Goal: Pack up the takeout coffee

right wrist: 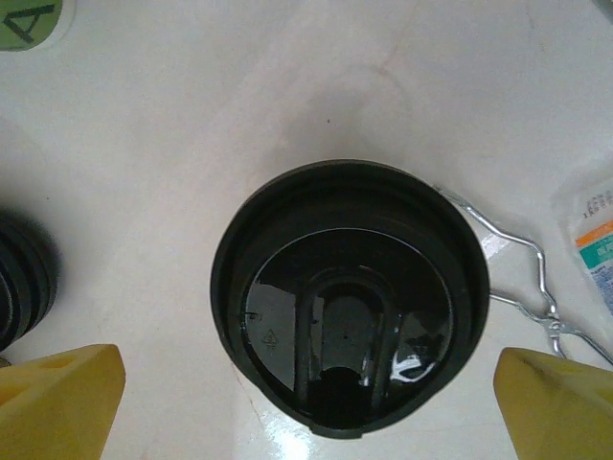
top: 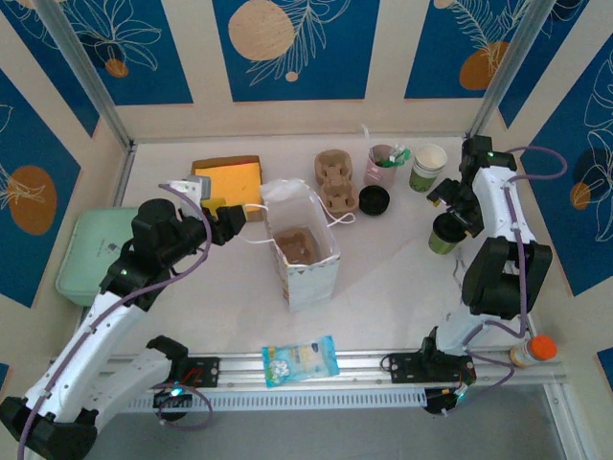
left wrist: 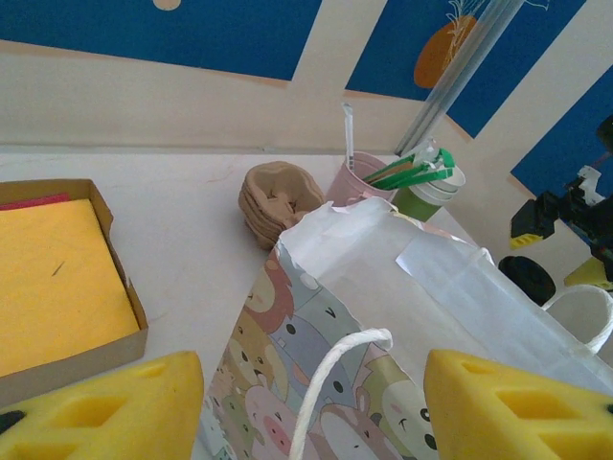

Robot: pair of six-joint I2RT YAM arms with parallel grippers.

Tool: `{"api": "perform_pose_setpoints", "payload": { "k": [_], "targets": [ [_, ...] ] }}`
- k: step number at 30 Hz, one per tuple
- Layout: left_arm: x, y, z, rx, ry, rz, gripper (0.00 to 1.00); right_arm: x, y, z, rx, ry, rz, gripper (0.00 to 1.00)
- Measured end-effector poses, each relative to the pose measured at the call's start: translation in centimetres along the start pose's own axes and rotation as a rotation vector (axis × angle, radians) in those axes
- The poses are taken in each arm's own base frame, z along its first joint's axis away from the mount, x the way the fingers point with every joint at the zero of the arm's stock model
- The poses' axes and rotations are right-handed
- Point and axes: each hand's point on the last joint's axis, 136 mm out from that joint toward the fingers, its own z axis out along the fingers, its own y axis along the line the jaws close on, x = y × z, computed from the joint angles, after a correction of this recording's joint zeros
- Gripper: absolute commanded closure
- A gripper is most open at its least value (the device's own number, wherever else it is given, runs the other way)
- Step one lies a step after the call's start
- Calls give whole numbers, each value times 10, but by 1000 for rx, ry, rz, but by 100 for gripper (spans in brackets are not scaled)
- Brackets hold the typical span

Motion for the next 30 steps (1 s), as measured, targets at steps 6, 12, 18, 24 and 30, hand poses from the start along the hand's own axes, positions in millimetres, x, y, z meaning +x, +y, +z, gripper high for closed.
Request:
{"api": "perform_pose_setpoints", "payload": {
  "k": [6, 12, 18, 24, 30],
  "targets": [
    [0, 1, 0, -7, -2, 1, 37, 0, 1, 10, 13, 21, -3, 1],
    [0, 2, 0, -8, -2, 1, 37, -3, 1, 12, 9, 15, -9, 1],
    [0, 2, 0, -9, -1, 0, 37, -4, -1, 22, 22, 37, -17, 1],
    [0, 2, 1, -9, 0, 0, 37, -2, -4, 30, 42, 54, -26, 1],
    [0, 2, 1, -9, 0, 0, 37, -2, -5, 33, 51, 56, -33, 1]
  ]
}}
